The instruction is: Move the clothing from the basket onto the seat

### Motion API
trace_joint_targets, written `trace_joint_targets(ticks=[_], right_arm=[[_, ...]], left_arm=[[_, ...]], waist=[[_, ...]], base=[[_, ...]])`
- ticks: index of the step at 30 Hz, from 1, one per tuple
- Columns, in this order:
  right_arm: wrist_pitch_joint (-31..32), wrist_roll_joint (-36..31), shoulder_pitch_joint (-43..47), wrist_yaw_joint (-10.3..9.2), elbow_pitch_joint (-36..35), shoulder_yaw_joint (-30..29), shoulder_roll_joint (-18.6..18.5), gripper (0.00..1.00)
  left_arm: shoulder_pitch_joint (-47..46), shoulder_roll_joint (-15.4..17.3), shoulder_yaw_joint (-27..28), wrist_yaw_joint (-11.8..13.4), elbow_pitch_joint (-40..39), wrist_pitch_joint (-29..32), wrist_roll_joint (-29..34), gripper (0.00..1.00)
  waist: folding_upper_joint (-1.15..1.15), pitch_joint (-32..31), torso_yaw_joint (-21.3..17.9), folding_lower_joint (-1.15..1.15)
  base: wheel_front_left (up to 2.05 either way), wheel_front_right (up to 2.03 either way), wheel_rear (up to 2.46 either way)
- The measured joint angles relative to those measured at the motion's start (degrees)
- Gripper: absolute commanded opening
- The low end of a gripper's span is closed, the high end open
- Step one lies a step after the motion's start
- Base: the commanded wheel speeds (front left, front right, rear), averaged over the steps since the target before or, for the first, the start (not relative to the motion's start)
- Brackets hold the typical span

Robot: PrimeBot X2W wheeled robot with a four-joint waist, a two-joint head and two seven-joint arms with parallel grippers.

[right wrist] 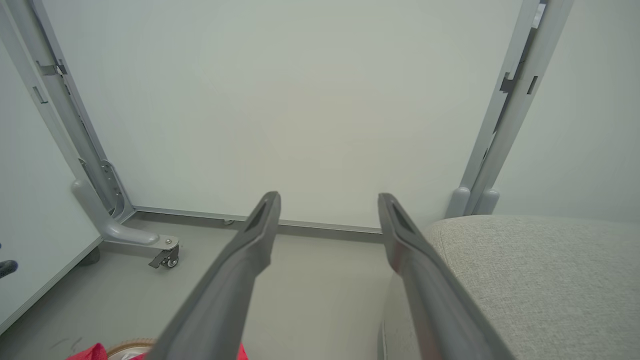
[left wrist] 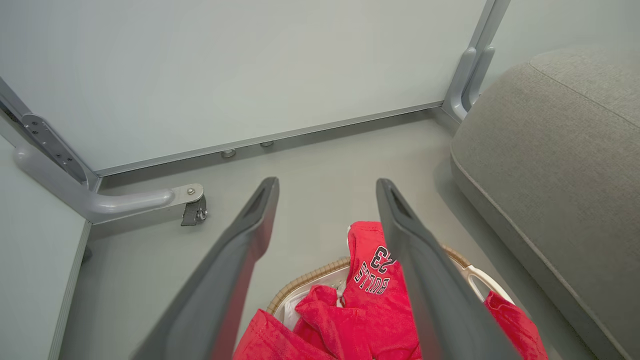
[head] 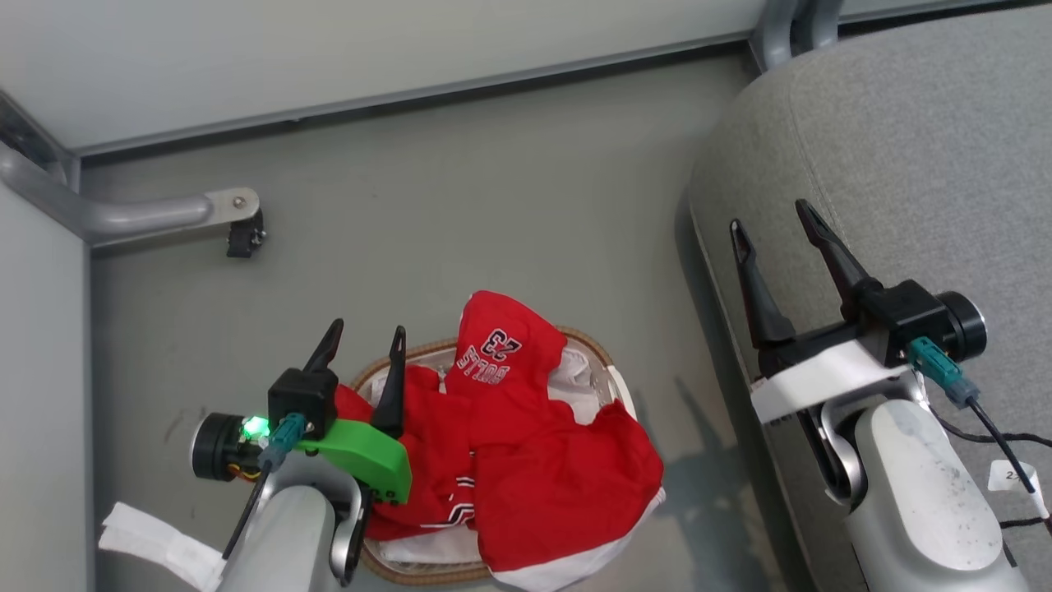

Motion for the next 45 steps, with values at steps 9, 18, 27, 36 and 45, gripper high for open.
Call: trace_joint_targets(ticks=[9, 18, 27, 36, 45], right_arm=[[-0.1, 1.0, -5.1, 0.00, -4.0, 2.0, 0.5, 1.00], [-0.1, 5.1, -7.8, 0.00, -6.0, 4.4, 0.6, 1.00], [-0.1, 7.6, -9.0, 0.00, -6.4, 5.7, 0.6, 1.00], [-0.1, 9.2, -9.3, 0.00, -6.6, 6.5, 0.6, 1.00], [-0.1, 10.6, -10.0, 0.00, -7.2, 7.4, 0.6, 1.00]], left_arm=[[-6.8, 0.0, -0.1, -0.1, 6.1, 0.0, 3.8, 1.00], [-12.5, 1.5, -0.5, 1.9, 15.6, 0.0, 7.1, 1.00], [-18.8, 2.4, -1.7, 4.5, 31.6, 0.0, 9.1, 1.00], [-24.1, 2.7, -2.8, 7.6, 40.2, 5.2, 9.5, 1.00], [-26.0, 4.2, -5.5, 7.7, 41.3, 8.3, 10.9, 1.00]], waist=[[0.00, 9.1, -2.7, 0.00], [0.00, 17.4, -5.8, 0.01], [0.00, 23.9, -8.8, 0.01], [0.00, 27.9, -11.0, 0.01], [0.00, 30.2, -12.8, 0.00]], base=[[0.00, 0.00, 0.00], [0.00, 0.00, 0.00], [0.00, 0.00, 0.00], [0.00, 0.00, 0.00], [0.00, 0.00, 0.00]])
